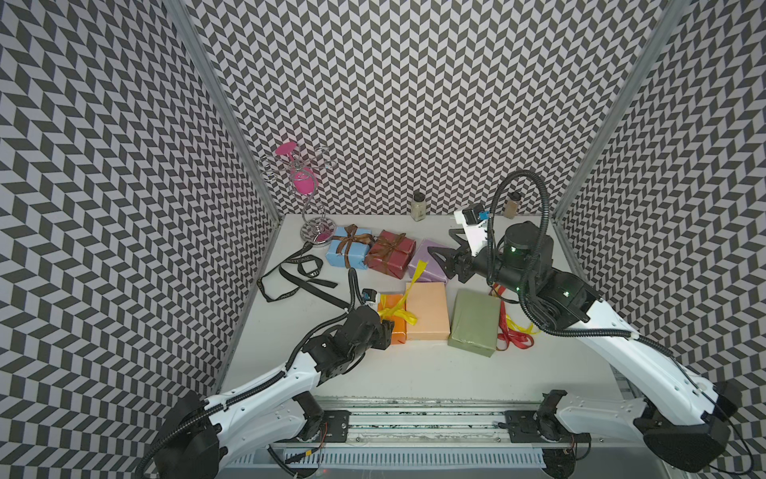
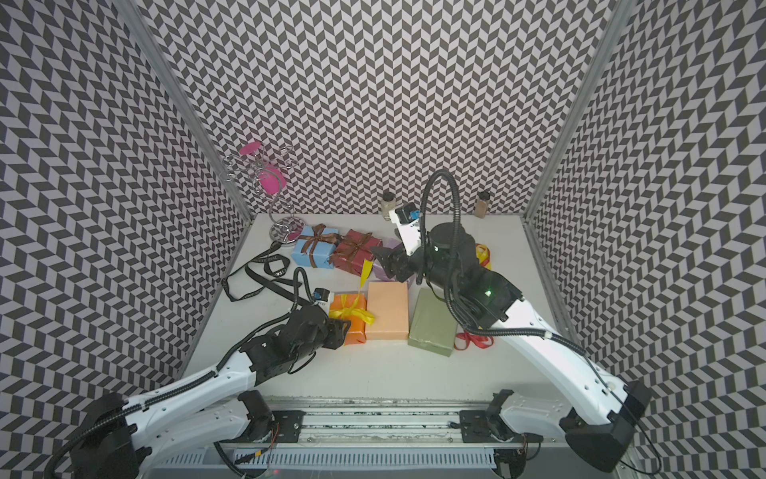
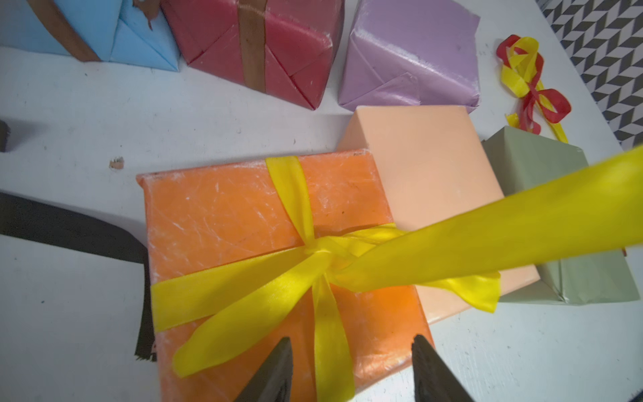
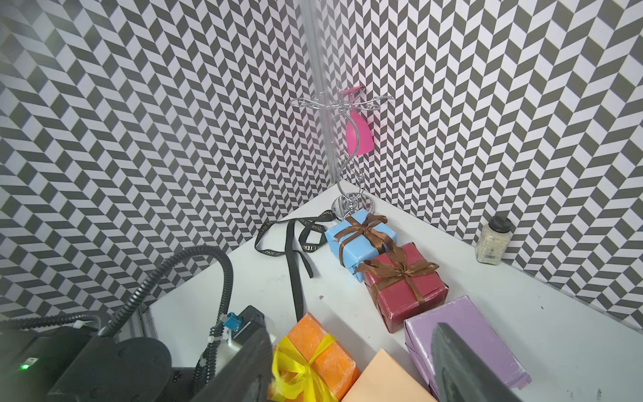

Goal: Untie the ribbon bows on the gift boxes
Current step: Untie the ribbon from the gift box.

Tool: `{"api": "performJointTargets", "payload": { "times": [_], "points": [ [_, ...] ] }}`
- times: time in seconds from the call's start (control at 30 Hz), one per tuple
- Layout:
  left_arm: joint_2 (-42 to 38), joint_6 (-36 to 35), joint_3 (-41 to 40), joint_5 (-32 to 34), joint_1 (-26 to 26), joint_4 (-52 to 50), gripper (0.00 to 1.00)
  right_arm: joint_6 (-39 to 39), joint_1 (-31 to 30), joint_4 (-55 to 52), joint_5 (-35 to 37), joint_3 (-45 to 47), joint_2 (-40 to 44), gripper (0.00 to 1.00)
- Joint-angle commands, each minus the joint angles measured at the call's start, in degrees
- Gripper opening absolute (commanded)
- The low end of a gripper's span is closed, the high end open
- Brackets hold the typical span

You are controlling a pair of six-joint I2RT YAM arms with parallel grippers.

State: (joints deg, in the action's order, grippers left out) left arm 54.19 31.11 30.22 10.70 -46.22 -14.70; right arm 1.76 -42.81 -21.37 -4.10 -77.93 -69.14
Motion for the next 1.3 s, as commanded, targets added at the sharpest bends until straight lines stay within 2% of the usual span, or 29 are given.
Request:
{"api": "performJointTargets", "payload": {
  "times": [0.0,0.1,0.2,0.4,0.6,0.7,0.83,0.87,1.17,1.27],
  "points": [
    [-3.0,-3.7,3.6,-3.7,-1.4,0.8,0.66,1.3,0.5,1.3,-3.2,2.0,-0.1,0.70],
    [-6.8,-8.1,3.7,-2.7,-4.8,6.3,0.80,2.2,0.6,2.0,-5.5,3.6,0.4,0.68],
    [-7.9,-13.3,4.4,-3.7,-5.8,11.6,0.87,3.1,0.6,2.3,-6.7,4.4,0.7,0.67],
    [0.0,-21.8,7.8,-4.6,-5.7,17.8,0.86,5.1,0.6,3.5,-9.8,5.6,1.4,0.65],
    [6.3,-23.4,10.0,-3.4,-5.8,24.2,0.80,6.3,0.6,4.0,-10.7,7.0,2.0,0.63],
    [7.8,-23.6,10.6,-2.5,-5.7,25.5,0.62,6.4,0.7,4.1,-10.6,7.4,2.2,0.63],
    [7.5,-23.1,10.3,-3.0,-5.7,25.5,0.29,6.2,0.9,3.9,-9.1,7.5,2.7,0.63],
    [7.1,-22.8,9.7,-3.1,-5.7,25.9,0.23,6.3,1.1,3.9,-8.8,7.4,2.8,0.63],
    [5.6,-19.9,3.2,-1.4,-5.2,29.4,0.01,5.9,4.2,3.4,-8.1,5.4,4.2,0.63],
    [7.8,-18.9,2.6,-1.3,-4.2,29.1,0.00,5.1,5.5,2.2,-7.2,3.6,3.9,0.63]
  ]
}}
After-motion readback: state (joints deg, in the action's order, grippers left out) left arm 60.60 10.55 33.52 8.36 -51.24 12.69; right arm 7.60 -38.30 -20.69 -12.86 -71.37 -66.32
